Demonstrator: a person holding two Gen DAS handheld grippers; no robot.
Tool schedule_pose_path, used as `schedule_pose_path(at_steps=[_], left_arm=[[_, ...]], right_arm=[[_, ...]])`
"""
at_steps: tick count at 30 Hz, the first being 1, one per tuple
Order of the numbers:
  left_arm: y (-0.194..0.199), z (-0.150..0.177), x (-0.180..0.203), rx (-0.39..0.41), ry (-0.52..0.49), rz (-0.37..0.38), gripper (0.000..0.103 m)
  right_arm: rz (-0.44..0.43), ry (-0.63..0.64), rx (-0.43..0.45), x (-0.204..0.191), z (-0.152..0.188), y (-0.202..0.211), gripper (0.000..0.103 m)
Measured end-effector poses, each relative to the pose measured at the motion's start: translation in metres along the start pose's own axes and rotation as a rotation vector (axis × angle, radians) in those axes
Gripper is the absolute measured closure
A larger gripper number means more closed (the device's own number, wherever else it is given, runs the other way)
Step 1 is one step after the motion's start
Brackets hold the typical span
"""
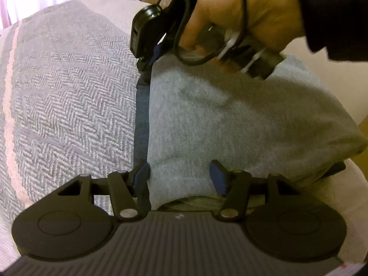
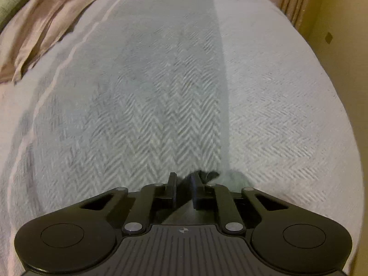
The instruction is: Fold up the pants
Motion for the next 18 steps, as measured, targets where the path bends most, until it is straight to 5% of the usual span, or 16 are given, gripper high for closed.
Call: schedule_pose_path(at_steps=[2, 6, 9, 13, 15, 18], left_arm=[[0.002, 0.001, -0.001, 0.000, 0.014, 0.012, 0.047], [0.006, 0.003, -0.002, 0.003, 0.018, 0.024, 0.048], [0.014, 0.003, -0.003, 0.008, 0.024, 0.035, 0.048], [0.013, 0.000, 0.001, -0.005, 0.023, 0.037, 0.048], [0.013, -0.001, 0.001, 0.002, 0.022, 0.033, 0.048], [0.022, 0.000, 0.002, 0.002, 0.011, 0.030, 0.049]], right_arm=[[-0.076, -0.103, 0.042, 0.013, -0.001, 0.013, 0.091], [-0.131, -0.162, 0.187, 0.022, 0.024, 0.067, 0.058], [-0.114, -0.153, 0.194, 0.020, 0.057, 0.087, 0.057], [-0.105, -0.109, 0.067, 0.020, 0.075, 0.047, 0.053], [-0.115, -0.055, 0.093, 0.025, 0.070, 0.028, 0.051], [-0.183, -0.182, 0.133, 0.040, 0.073, 0.054, 0.050]])
Point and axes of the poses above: each gripper's, at about its wrist camera, not at the fingertips, and y roughly against the way its jaws point, x to its right, z to its underside, the point moved 1 cm from there along -y, roughly the way its jaws point, and after that the axes turned 14 degrees about -x, right-handed, at the moved point
